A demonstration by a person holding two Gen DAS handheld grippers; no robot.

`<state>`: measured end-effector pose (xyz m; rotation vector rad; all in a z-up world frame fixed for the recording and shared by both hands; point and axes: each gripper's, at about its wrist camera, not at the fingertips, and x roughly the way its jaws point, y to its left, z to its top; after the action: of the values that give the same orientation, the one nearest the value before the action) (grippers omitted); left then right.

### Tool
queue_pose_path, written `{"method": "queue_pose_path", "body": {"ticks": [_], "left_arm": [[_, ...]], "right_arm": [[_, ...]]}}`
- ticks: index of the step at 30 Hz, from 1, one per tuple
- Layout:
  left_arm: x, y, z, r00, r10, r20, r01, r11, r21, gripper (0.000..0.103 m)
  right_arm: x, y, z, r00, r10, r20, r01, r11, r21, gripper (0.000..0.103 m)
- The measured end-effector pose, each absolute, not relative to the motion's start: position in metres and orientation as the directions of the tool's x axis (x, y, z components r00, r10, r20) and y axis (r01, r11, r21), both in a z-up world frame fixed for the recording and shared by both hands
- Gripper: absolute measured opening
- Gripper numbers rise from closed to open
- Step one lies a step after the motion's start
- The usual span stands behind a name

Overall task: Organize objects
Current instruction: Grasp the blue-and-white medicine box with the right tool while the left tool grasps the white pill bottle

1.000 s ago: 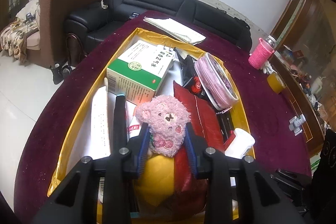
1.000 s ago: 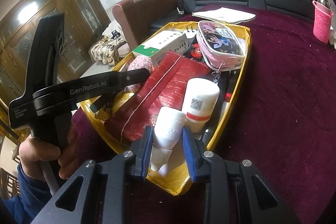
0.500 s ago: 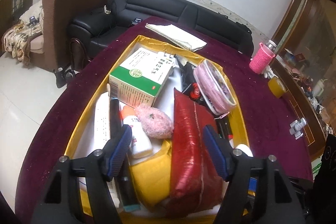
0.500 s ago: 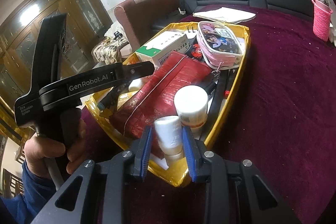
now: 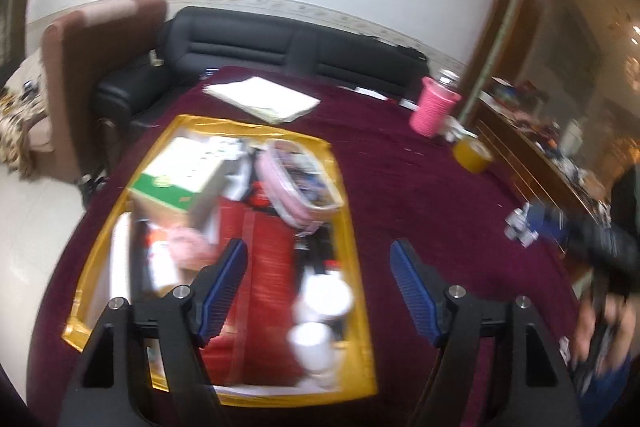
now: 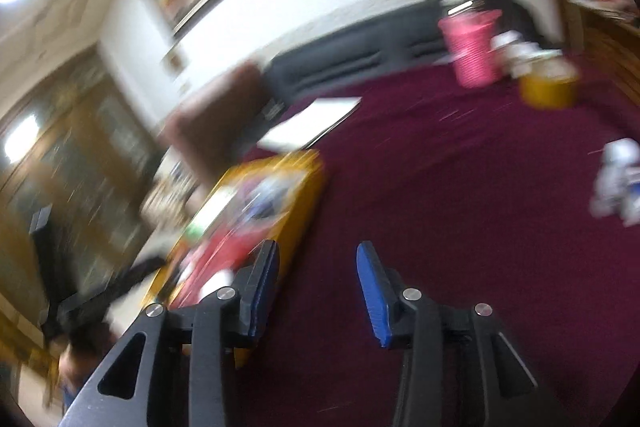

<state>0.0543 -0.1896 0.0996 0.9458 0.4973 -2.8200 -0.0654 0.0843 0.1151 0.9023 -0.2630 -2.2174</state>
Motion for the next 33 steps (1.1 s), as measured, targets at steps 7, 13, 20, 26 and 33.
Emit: {"method": "queue_pose_path", "body": {"ticks": [7,13,20,26,33], "left_arm": [[0.041,-0.145,0.098,-0.781,0.066,-0.621,0.116,-0.962,-0.248,0.073],[0.033,-0.122,0.092,-0.761,0.093,-0.642,0.072,-0.971,-0.226,0.073],[0.022,-0.105,0.088,-0.741,0.101,-0.664,0.052,-0.977,-0.206,0.073],[0.015,-0.082,0.094,-0.731,0.105,-0.675,0.005,-0.987,-0.16,0.073],[0.001,-0.06,0.088,-0.707,0.124,-0.697,-0.037,-0.99,-0.139,0.074]], "right_arm": [[-0.171,0.225,0.126,-0.758,-0.364,-0.541,0.142,-0.902,0.407,0.053],[-0.228,0.26,0.06,-0.657,-0.414,-0.63,0.009,-0.84,0.542,0.053],[-0.186,0.207,0.079,-0.491,-0.667,-0.56,0.323,-0.737,0.594,0.053],[-0.192,0.216,0.11,-0.705,-0.269,-0.656,0.212,-0.963,0.167,0.075],[-0.241,0.235,0.057,-0.559,-0.199,-0.805,0.265,-0.963,0.055,0.073]]}}
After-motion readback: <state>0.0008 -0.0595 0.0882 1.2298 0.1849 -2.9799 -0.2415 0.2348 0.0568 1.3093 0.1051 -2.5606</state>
